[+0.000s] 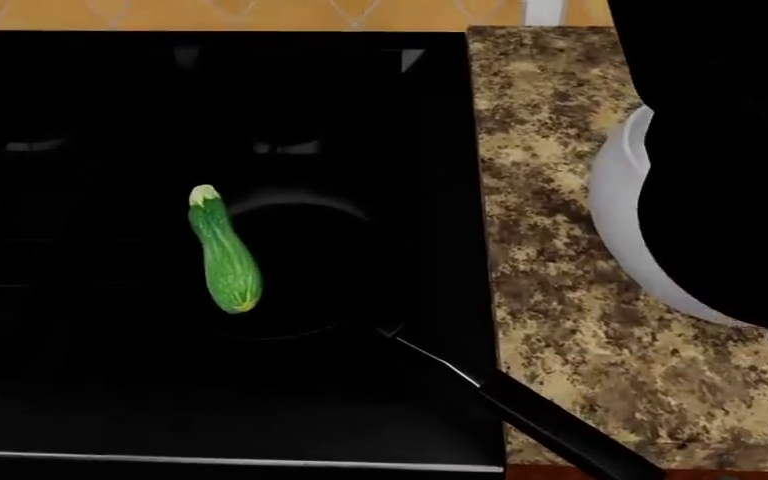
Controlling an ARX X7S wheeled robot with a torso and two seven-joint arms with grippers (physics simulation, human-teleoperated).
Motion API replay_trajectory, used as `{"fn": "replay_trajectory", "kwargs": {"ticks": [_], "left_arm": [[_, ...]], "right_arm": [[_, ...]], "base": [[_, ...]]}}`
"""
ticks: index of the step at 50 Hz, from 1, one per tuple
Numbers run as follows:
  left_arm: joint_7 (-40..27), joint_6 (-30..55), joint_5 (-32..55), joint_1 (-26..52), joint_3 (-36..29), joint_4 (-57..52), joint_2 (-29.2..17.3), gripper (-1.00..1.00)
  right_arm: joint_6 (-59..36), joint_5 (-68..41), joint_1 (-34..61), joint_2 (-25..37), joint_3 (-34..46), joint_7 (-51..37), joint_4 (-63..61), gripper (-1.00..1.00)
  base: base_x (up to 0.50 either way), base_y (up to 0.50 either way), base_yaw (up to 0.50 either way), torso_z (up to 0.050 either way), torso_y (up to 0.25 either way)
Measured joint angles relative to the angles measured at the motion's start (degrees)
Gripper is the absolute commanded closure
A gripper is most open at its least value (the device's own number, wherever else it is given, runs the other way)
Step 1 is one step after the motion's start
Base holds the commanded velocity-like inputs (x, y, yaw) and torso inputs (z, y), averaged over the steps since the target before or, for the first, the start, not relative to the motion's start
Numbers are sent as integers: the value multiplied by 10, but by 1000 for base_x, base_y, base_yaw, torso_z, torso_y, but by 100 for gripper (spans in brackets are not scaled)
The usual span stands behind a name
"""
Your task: Pick the zucchini from the pan and place it in the bowl.
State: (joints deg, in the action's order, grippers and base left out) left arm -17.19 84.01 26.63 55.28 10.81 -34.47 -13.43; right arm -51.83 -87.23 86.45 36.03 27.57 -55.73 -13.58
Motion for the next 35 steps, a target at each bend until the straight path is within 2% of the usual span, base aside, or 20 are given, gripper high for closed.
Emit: {"fn": "replay_trajectory", "kwargs": {"ticks": [14,22,35], "left_arm": [[4,-26,2,-23,7,10,-9,-100],[4,-36,2,-29,6,16,-11,-100],[3,-49,4,-36,1,24,-12,-100]], "right_arm": [[5,-2,-6,-4,2,-1,-1,-100],[10,-6,-11,-2,-1,-3,-2,-100],[15,-14,-17,2,-6,-8,-1,-100]], "base": [[0,246,0,0,0],[0,0,0,0,0],[327,0,0,0,0]]}}
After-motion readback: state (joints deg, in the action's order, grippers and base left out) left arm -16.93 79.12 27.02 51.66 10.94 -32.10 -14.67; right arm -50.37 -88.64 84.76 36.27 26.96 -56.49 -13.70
